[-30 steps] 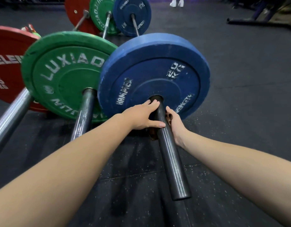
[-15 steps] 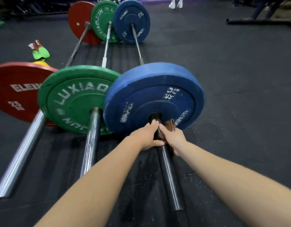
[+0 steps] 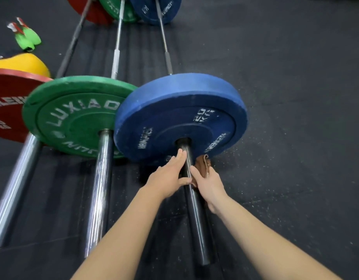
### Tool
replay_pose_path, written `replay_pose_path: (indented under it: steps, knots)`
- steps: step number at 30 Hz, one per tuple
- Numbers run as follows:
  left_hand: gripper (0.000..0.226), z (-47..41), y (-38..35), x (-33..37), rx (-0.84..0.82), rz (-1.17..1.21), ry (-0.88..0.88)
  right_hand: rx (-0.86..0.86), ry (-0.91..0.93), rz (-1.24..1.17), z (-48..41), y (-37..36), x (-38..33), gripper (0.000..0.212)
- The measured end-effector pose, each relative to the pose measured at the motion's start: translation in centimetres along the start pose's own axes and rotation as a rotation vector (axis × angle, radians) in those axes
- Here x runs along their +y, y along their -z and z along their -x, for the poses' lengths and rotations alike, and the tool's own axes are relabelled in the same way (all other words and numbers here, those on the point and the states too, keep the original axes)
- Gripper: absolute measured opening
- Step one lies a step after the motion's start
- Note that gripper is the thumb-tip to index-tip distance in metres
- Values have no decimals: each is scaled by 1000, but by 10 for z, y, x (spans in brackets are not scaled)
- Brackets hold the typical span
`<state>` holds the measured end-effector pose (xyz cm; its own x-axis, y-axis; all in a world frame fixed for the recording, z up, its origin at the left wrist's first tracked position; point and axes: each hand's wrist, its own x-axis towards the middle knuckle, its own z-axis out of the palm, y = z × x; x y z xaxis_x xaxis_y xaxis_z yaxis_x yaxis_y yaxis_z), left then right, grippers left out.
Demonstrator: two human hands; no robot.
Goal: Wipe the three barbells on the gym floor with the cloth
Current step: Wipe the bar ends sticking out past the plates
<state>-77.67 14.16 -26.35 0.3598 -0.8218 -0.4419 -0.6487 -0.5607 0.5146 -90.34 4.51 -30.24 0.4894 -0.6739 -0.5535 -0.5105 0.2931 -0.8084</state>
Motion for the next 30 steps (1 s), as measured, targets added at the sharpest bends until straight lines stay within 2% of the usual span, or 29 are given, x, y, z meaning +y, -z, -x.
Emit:
replay_pose_path:
  steps: [3, 5, 8, 10, 13, 17, 22, 30]
  knots:
    - [92, -1, 1, 0, -3, 17, 12, -151, -108, -137, -22, 12, -10, 38]
    - [93, -2, 1, 0, -23, 32, 11, -212, -226, -239, -38, 15, -20, 47]
    - [94, -4, -1, 4, -19, 48, 6, -195, -299, -415, -52, 2, -37, 63]
    - [95, -6, -1, 7, -21, 57, 36, -156, -322, -484, -51, -7, -47, 63]
    - [95, -7, -2, 7, -32, 28, 40, -146, -287, -474, -49, -11, -49, 60]
    - [95, -7, 6, 13, -48, -38, 48, -215, -286, -394, -46, -4, -38, 52]
    - [97, -8, 6, 9, -50, -45, 36, -353, -371, -236, -48, 12, -7, 60]
    - [95, -6, 1, 8, -29, -43, 37, -160, -271, -453, -62, -10, -34, 56]
